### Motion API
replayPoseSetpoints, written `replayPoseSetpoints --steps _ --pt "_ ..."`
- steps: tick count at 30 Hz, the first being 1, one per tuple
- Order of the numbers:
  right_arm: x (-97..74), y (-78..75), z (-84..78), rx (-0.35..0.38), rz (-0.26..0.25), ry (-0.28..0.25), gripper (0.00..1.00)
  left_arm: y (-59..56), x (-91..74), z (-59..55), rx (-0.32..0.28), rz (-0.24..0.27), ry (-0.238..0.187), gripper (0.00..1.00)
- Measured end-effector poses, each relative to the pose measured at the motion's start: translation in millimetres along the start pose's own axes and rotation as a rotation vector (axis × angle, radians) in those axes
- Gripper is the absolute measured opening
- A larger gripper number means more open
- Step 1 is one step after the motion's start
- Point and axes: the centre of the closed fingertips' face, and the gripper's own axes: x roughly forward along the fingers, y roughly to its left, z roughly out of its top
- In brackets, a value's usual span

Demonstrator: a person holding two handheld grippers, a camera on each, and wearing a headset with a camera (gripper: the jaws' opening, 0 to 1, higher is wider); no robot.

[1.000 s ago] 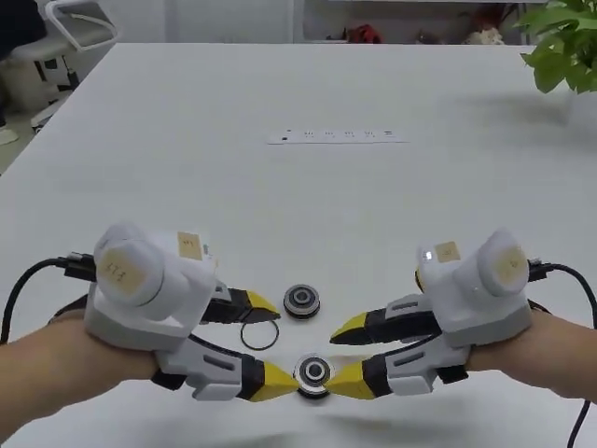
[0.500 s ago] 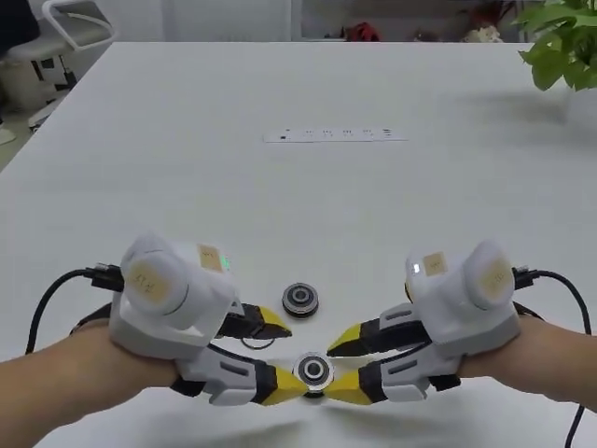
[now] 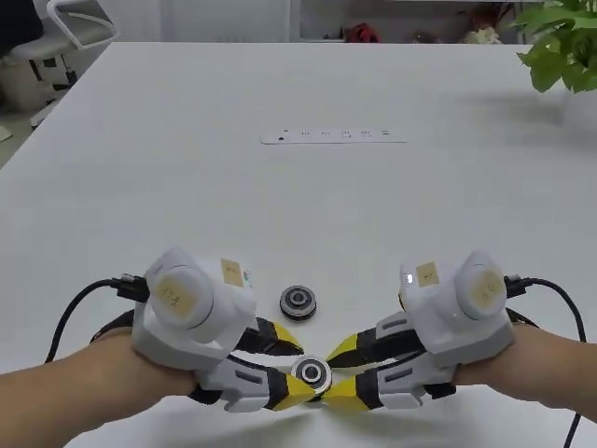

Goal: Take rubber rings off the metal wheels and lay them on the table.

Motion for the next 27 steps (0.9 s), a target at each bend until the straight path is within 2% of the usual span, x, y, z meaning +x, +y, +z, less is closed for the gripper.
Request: replayPoseSetpoints --steps 9,13,17,27 --pt "0.1 0.0 0.2 0.001 0.003 -0.005 0.19 -2.1 2.5 1.9 0.034 -0.001 -0.005 0.20" --pt "0.3 0.0 0.3 0.012 0.003 -0.007 0.18 -2.8 2.8 0.8 0.070 0.012 0.001 0.17" --pt "-0.4 0.0 -0.3 0.020 0.002 -0.007 0.17 0.6 3.9 0.3 0.053 0.032 -0.005 0.14" --pt "-1.3 0.6 -1.3 0.036 0.009 -0.004 0.16 2.5 4.5 1.8 0.056 0.034 -0.012 0.13"
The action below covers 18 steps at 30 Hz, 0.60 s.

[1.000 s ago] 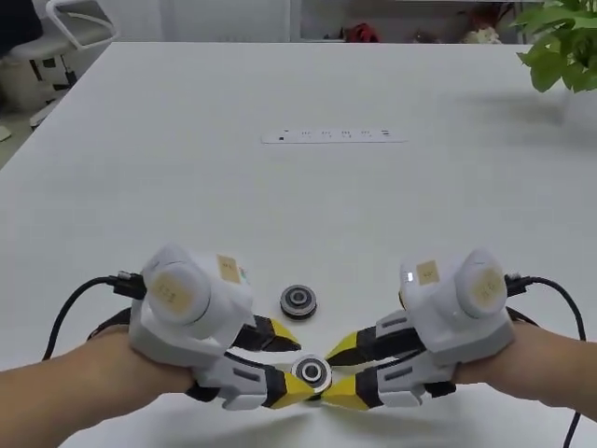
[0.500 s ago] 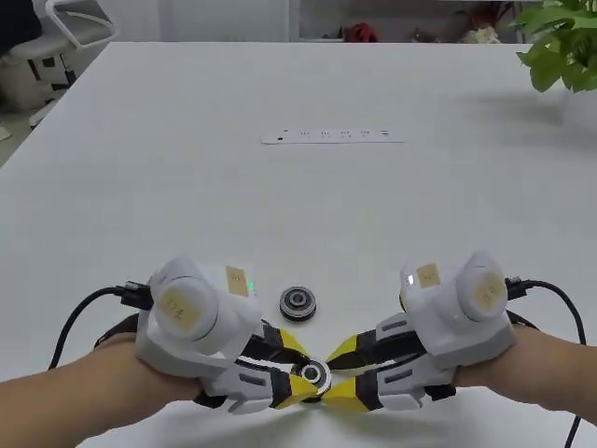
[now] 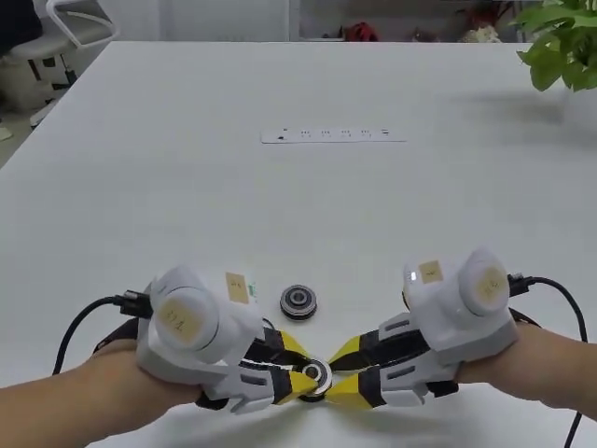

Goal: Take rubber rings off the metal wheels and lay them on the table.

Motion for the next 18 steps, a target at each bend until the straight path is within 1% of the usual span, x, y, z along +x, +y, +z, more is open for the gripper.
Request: replayPoseSetpoints --steps 6,10,11,12,13,14,18 --pt "-0.4 -0.2 -0.3 0.005 0.004 -0.002 0.15 3.4 2.9 -0.3 -0.014 0.002 -0.007 0.13" --pt "-1.1 -0.5 -0.7 0.006 0.006 -0.003 0.14 2.8 3.4 -0.1 -0.014 0.002 -0.008 0.13" --pt "-1.5 -1.8 -1.6 -0.006 0.000 0.002 0.11 2.7 3.2 -0.3 -0.015 0.003 -0.009 0.13" --pt "-2.0 -1.3 -2.7 -0.009 0.006 0.007 0.09 2.9 3.6 -0.2 -0.015 0.003 -0.010 0.13" --pt "-2.3 -1.2 -3.7 0.021 0.007 0.009 0.07 2.7 3.5 -0.2 -0.015 0.003 -0.010 0.13" --pt "-2.3 -2.3 -2.6 0.011 0.004 0.003 0.07 2.4 3.4 -0.2 -0.015 0.003 -0.011 0.13" --pt "-2.9 -1.3 -2.8 0.010 0.003 0.007 0.06 1.2 3.1 -0.2 -0.015 0.007 -0.010 0.13"
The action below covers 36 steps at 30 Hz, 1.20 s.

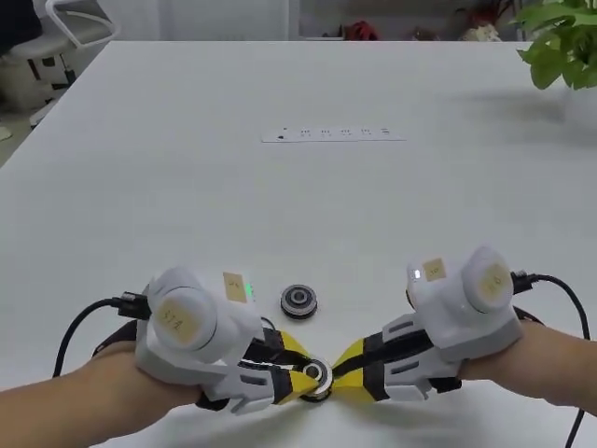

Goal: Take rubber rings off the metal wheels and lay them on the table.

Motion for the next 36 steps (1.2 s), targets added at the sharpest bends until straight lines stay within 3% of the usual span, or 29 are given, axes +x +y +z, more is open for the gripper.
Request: replayPoseSetpoints --steps 8,12,22,28,36 --pt "-1.4 -3.1 -0.7 0.072 -0.006 -0.007 0.00 -1.1 -0.9 -0.5 0.001 0.010 0.008 0.13" --pt "-1.7 -6.2 -0.5 0.159 -0.003 -0.029 0.00 -1.5 -1.3 -0.9 0.011 0.015 0.016 0.13" --pt "-7.9 -13.5 6.6 0.282 -0.007 -0.096 0.00 -1.9 -3.4 -2.2 0.014 0.021 0.022 0.12" --pt "-9.3 -13.3 14.6 0.321 0.004 -0.140 0.00 -1.6 -4.4 -2.8 0.011 0.025 0.024 0.12" --pt "-9.0 -11.7 17.1 0.334 0.006 -0.154 0.00 -0.9 -4.6 -2.9 0.013 0.041 0.032 0.12"
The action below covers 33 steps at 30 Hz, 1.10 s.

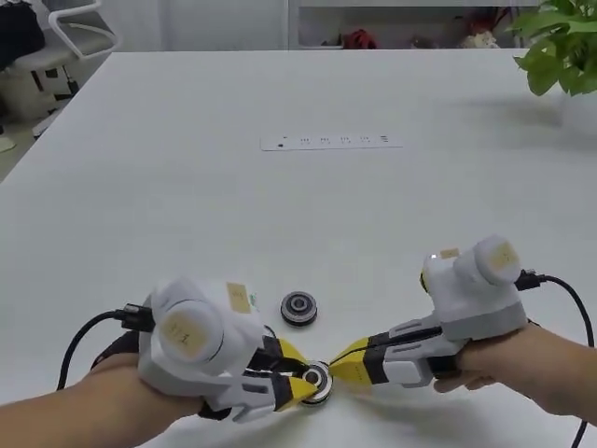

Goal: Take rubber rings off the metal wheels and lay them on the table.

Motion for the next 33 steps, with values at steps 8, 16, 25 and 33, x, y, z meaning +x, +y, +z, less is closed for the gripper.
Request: replayPoseSetpoints --steps 8,16,25,33 --pt "1.7 5.2 1.7 0.005 0.009 0.006 0.00 -0.4 -0.7 -0.5 -0.008 0.004 0.007 0.12" --pt "5.0 10.4 1.5 -0.004 0.026 0.011 0.00 -1.2 -1.2 -0.4 -0.002 0.006 0.011 0.11" --pt "8.0 24.0 5.4 -0.006 0.083 -0.003 0.00 -2.7 -1.3 -0.3 0.001 0.000 0.009 0.12" --pt "6.4 20.1 2.9 -0.038 0.065 0.007 0.00 -3.0 -1.5 0.1 0.003 0.001 0.008 0.12"
